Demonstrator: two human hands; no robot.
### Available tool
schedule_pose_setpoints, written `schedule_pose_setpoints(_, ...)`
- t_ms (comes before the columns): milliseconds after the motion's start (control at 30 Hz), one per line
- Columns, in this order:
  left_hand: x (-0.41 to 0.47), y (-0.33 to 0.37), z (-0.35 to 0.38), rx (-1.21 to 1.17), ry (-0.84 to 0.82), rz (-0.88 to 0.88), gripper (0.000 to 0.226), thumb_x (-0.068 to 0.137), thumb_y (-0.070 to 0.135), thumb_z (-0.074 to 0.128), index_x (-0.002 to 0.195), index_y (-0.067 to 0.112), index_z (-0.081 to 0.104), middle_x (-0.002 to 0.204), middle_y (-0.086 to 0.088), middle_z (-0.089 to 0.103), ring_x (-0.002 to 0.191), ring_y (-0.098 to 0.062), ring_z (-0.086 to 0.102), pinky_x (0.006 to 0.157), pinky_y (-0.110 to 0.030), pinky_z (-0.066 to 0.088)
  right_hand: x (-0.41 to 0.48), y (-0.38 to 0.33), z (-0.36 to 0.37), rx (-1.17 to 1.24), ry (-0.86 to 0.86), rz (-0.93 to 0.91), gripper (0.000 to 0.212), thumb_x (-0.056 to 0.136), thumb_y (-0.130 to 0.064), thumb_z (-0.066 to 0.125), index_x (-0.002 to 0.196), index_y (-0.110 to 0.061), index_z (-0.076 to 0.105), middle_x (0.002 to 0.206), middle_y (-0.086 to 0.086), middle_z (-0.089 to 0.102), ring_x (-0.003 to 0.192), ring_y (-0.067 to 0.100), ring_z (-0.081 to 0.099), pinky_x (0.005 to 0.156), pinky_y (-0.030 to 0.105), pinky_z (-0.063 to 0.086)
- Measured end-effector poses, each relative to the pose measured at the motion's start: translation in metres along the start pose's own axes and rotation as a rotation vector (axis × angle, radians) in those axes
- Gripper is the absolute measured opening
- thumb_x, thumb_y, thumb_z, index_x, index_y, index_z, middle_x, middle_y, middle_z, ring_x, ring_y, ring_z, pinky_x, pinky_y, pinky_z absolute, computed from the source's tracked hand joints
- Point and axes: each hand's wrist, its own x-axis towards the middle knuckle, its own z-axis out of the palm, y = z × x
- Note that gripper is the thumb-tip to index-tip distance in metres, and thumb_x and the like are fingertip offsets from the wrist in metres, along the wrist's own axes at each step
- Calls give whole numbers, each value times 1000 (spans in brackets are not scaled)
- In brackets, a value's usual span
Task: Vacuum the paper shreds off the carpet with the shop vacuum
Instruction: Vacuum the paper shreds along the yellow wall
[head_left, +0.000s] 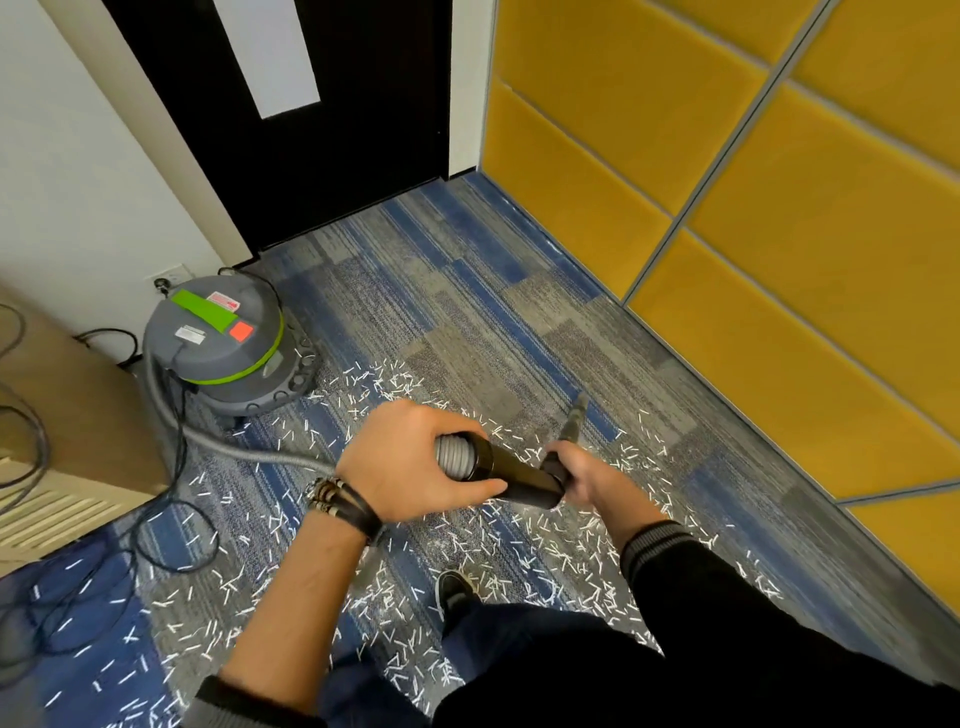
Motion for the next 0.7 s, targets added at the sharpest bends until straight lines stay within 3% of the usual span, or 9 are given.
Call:
schedule_pose_setpoints(100,6,2,-9,48,35,37,45,69,76,73,96,42,78,74,22,73,66,0,65,69,-23,51,24,-7,13,-42,-19,-32,41,91,-25,61,126,-10,45,96,15,64,76,29,70,65,41,59)
schedule_pose_setpoints(200,10,-5,-10,-21,19,19,43,68,73,79,97,41,79,78,25,73,70,2,67,72,-24,54,16,-7,12,-32,-32,-25,39,92,-25,60,123,-9,45,100,15,65,78,30,71,64,41,59)
schedule_pose_setpoints(333,12,-1,6,-56,-93,7,44,68,75,79,97,42,78,76,29,70,71,6,65,73,-23,54,-5,12,-17,11,36,17,22,98,-21,53,112,-7,43,86,14,63,63,27,69,57,37,59)
schedule_pose_setpoints(400,12,9,22,-53,-155,27,47,69,78,75,98,41,77,79,26,72,72,3,66,74,-26,56,-2,27,-39,-10,68,29,22,97,-23,53,110,-7,44,87,13,61,69,27,66,78,45,60)
schedule_pose_setpoints(467,11,18,32,-48,-169,40,49,69,79,72,99,41,77,80,24,73,73,2,66,76,-28,57,4,33,-51,-46,87,25,21,95,-24,54,107,-8,46,87,12,60,77,28,62,98,48,52)
schedule_pose_setpoints(500,10,21,33,-47,-156,34,49,69,79,72,100,41,76,80,24,73,73,2,66,77,-28,57,2,31,-51,-61,92,20,19,95,-24,53,103,-9,47,84,11,59,75,27,61,97,46,52)
schedule_pose_setpoints(633,7,16,12,-23,-80,10,48,69,79,73,100,42,77,78,24,73,71,0,67,77,-30,56,-8,15,-28,-27,42,6,18,98,-24,52,103,-9,45,78,12,62,57,25,66,56,34,56)
schedule_pose_setpoints(700,5,12,0,-14,-64,23,50,68,80,72,100,42,78,81,24,75,74,0,69,78,-31,57,-6,14,-17,-24,20,1,22,97,-23,52,111,-9,43,83,14,63,61,27,68,57,37,58)
